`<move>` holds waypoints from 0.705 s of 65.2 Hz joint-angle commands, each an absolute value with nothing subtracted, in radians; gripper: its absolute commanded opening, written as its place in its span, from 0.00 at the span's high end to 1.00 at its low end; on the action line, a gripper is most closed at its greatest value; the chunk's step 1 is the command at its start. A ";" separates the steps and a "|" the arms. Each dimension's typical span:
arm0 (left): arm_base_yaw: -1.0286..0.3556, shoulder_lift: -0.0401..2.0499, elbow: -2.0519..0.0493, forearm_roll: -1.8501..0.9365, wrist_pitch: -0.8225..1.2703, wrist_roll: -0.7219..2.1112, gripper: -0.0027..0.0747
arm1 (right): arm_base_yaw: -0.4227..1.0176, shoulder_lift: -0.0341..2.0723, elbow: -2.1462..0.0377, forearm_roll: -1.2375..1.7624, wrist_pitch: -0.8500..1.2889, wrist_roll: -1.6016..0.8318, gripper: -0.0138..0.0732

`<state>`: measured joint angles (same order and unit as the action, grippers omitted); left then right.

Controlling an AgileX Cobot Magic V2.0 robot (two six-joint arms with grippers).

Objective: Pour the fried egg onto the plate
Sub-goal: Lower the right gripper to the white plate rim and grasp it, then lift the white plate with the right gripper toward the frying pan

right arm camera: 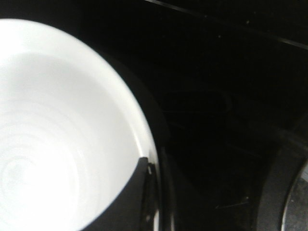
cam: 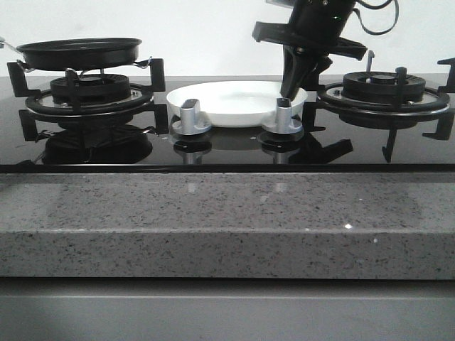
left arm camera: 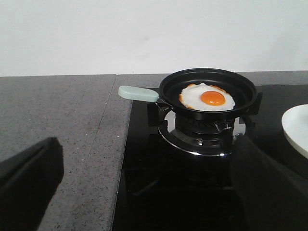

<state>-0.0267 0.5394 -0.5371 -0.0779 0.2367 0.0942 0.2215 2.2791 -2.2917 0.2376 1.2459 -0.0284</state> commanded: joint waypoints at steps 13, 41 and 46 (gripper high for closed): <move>-0.032 0.548 -0.566 -0.080 0.153 0.085 0.07 | 0.186 2.128 -2.320 0.267 1.335 -0.038 0.91; -0.032 0.548 -0.566 -0.080 0.153 0.085 0.07 | 0.186 2.060 -2.320 0.337 1.335 -0.084 0.91; -0.032 0.548 -0.566 -0.080 0.153 0.085 0.07 | 0.186 2.051 -2.320 0.397 1.334 -0.114 0.91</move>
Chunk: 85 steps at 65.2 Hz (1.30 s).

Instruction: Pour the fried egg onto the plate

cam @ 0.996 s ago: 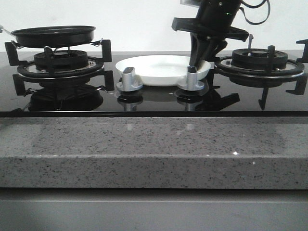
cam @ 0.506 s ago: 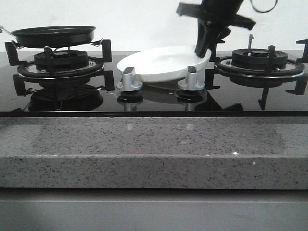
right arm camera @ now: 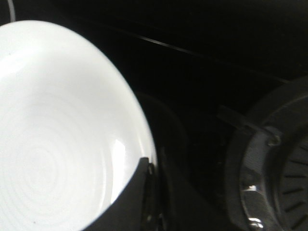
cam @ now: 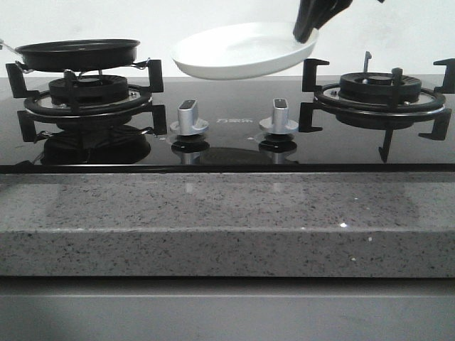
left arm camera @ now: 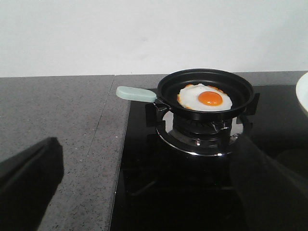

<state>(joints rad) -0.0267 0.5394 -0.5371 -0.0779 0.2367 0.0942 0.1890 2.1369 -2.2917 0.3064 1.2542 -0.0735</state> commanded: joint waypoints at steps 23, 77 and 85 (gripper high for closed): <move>-0.032 0.548 -0.566 -0.080 0.153 0.085 0.07 | 0.195 1.891 -2.025 0.440 1.219 -0.177 0.91; -0.032 0.548 -0.566 -0.080 0.153 0.085 0.07 | 0.234 1.528 -1.309 0.597 0.766 -0.322 0.91; -0.032 0.548 -0.566 -0.080 0.153 0.085 0.07 | 0.234 1.530 -1.309 0.597 0.775 -0.322 0.91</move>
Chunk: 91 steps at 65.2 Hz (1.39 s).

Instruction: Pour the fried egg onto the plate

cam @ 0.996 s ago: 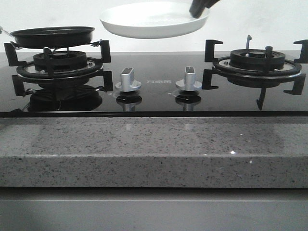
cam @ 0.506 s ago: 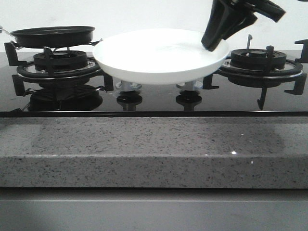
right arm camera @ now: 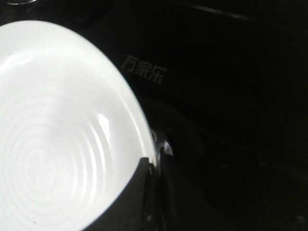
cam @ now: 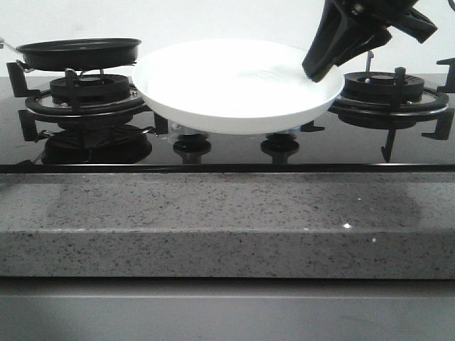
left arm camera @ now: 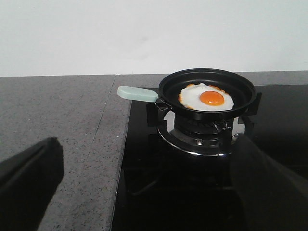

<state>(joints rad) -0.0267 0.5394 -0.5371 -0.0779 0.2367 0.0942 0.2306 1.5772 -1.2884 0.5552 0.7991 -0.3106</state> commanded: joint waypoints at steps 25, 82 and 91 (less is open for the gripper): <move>-0.032 0.563 -0.600 -0.401 0.169 0.085 0.07 | 0.234 1.530 -1.309 0.597 0.774 -0.322 0.91; 0.336 1.460 -1.201 -1.282 0.809 0.390 0.07 | 0.234 1.530 -1.309 0.597 0.774 -0.322 0.91; 0.336 1.554 -1.260 -1.282 0.813 0.390 0.07 | 0.234 1.530 -1.309 0.597 0.774 -0.322 0.91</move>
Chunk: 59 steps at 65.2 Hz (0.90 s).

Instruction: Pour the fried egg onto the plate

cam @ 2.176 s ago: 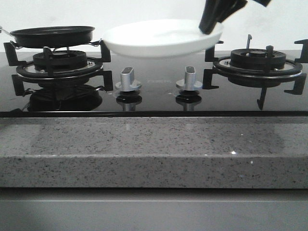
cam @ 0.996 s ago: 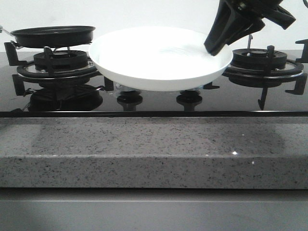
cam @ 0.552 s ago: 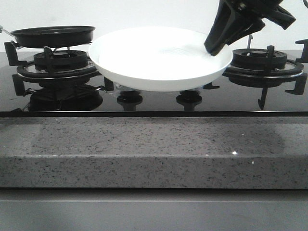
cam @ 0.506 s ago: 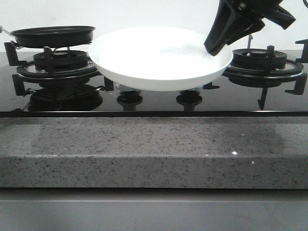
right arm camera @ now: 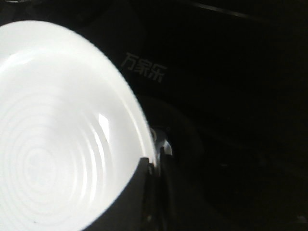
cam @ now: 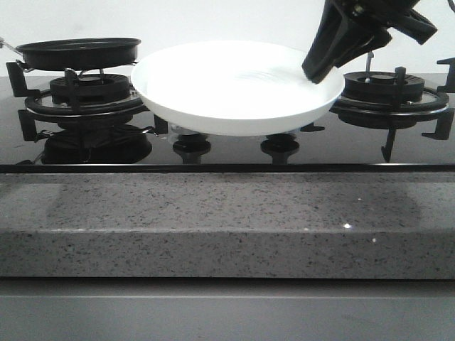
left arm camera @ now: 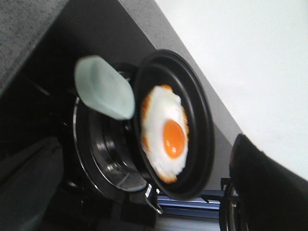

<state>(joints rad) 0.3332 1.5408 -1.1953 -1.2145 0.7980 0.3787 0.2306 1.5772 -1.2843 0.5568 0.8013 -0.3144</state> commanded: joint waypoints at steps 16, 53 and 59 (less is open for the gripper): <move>0.336 1.677 -1.361 -1.292 0.830 0.390 0.07 | 0.234 1.530 -1.309 0.597 0.774 -0.322 0.91; 0.329 1.737 -1.416 -1.299 0.844 0.390 0.41 | 0.234 1.530 -1.309 0.597 0.774 -0.322 0.91; 0.329 1.737 -1.416 -1.299 0.844 0.390 0.59 | 0.234 1.530 -1.309 0.597 0.774 -0.322 0.91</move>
<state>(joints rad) 0.3350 1.7819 -1.3796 -1.2359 0.8314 0.3856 0.2306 1.5772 -1.2843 0.5568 0.8013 -0.3159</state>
